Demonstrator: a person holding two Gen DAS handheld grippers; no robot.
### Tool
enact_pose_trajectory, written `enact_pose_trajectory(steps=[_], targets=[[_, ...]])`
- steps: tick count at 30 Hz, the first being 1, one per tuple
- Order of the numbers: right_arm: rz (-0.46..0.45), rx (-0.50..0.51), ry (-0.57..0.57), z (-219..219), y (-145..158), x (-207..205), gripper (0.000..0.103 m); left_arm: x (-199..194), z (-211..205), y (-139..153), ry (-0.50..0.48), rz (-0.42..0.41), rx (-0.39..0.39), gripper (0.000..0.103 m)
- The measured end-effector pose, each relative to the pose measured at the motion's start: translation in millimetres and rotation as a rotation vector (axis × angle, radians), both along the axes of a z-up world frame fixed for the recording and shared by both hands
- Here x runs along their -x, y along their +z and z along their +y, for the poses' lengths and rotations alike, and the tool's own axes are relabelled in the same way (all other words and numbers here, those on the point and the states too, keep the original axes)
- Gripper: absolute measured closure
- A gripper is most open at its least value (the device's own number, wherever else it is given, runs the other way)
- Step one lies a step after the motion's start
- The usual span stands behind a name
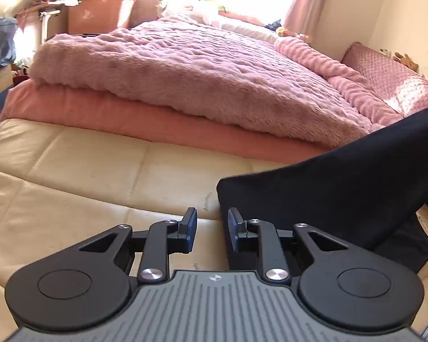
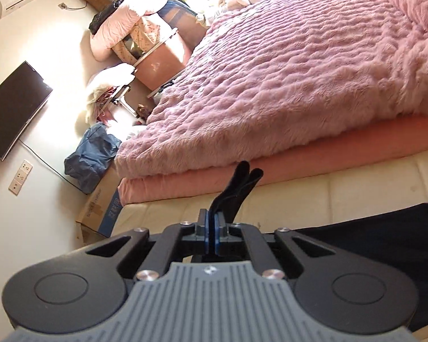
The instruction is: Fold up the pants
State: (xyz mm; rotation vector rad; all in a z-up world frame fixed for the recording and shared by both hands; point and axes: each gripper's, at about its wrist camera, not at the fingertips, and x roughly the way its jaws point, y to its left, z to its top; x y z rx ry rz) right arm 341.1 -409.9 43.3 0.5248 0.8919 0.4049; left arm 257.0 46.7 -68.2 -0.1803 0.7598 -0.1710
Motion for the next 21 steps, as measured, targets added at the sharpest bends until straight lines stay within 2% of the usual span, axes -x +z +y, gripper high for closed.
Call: enact_pose_trajectory(steps=[5,9,15,21], targets=[[0.036,0.087,-0.116,-83,3,-1,0.103,-16,-40,-7,-0.09,0.011,-0.018,0.077],[0.085,0.129,-0.204,-146,-19,6,0.103,-29,-75,-14,-0.163,0.023,-0.041,0.077],[0.174,0.139,-0.273,-199,-90,11,0.103,-45,-124,-32,-0.255,0.045,-0.108,0.077],[0.213,0.218,-0.269,-208,-150,-3,0.103,-55,-143,-60,-0.278,0.114,-0.159,0.079]])
